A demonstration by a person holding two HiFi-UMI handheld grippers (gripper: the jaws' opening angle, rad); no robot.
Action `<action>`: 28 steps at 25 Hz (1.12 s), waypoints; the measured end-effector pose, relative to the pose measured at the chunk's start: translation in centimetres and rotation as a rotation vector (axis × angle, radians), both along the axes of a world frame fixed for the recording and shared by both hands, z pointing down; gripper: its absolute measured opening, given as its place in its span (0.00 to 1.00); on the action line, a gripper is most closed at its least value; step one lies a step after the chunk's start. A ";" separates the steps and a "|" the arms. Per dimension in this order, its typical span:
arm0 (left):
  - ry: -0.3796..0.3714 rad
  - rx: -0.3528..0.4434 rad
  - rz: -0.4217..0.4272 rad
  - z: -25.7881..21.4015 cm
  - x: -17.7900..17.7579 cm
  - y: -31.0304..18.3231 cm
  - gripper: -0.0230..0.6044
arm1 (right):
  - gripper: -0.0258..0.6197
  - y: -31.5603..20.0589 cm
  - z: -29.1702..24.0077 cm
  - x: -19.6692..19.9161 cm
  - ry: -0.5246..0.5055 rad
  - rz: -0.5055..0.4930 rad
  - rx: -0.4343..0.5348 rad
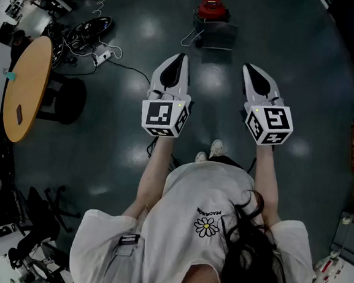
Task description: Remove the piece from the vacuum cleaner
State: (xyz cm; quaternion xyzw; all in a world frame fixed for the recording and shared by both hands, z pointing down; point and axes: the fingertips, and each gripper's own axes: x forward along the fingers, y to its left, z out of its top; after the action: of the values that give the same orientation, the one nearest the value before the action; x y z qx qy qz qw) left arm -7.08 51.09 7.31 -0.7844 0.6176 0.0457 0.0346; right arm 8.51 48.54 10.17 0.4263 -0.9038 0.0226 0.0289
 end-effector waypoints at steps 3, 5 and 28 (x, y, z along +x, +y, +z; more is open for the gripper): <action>-0.002 -0.001 0.008 0.1 -0.1 -0.7 0.04 | 0.07 -0.7 0.1 -0.5 0.005 -0.004 -0.001; -0.002 -0.005 0.016 0.4 0.2 -0.9 0.04 | 0.07 -1.1 0.3 -0.4 0.009 -0.003 -0.004; -0.016 -0.108 0.042 3.9 4.0 -8.3 0.04 | 0.08 -8.9 3.9 4.3 -0.028 -0.049 -0.102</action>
State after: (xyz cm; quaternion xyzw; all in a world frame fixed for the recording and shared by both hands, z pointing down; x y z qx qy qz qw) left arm -3.04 42.82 11.17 -0.7983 0.6021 0.0069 -0.0037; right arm 12.77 39.65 14.09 0.4018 -0.9120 0.0737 0.0384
